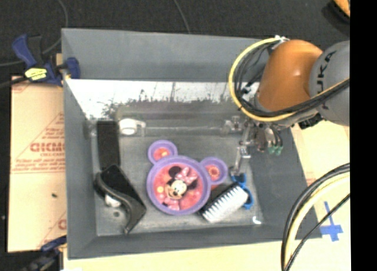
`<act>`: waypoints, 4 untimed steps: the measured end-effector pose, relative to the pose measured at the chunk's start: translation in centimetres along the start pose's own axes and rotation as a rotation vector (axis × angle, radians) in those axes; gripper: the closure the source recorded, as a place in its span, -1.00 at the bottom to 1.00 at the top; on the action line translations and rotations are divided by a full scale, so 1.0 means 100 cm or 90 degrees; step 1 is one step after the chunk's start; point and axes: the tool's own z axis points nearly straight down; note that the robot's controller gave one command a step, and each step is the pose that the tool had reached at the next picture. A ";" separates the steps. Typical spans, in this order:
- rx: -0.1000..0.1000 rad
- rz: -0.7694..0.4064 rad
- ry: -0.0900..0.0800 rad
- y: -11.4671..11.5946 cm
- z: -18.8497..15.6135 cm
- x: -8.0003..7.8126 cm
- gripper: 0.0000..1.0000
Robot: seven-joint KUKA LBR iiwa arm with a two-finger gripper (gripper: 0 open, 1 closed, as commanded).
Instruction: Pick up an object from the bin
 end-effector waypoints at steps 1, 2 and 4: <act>0.000 -0.002 -0.005 0.000 -0.005 -0.002 -1.00; 0.001 -0.059 -0.013 0.052 0.083 -0.007 -1.00; 0.002 -0.056 -0.013 0.066 0.060 0.016 -1.00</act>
Offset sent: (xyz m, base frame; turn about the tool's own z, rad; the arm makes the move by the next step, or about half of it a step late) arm -0.0002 0.0533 -0.0889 -0.0912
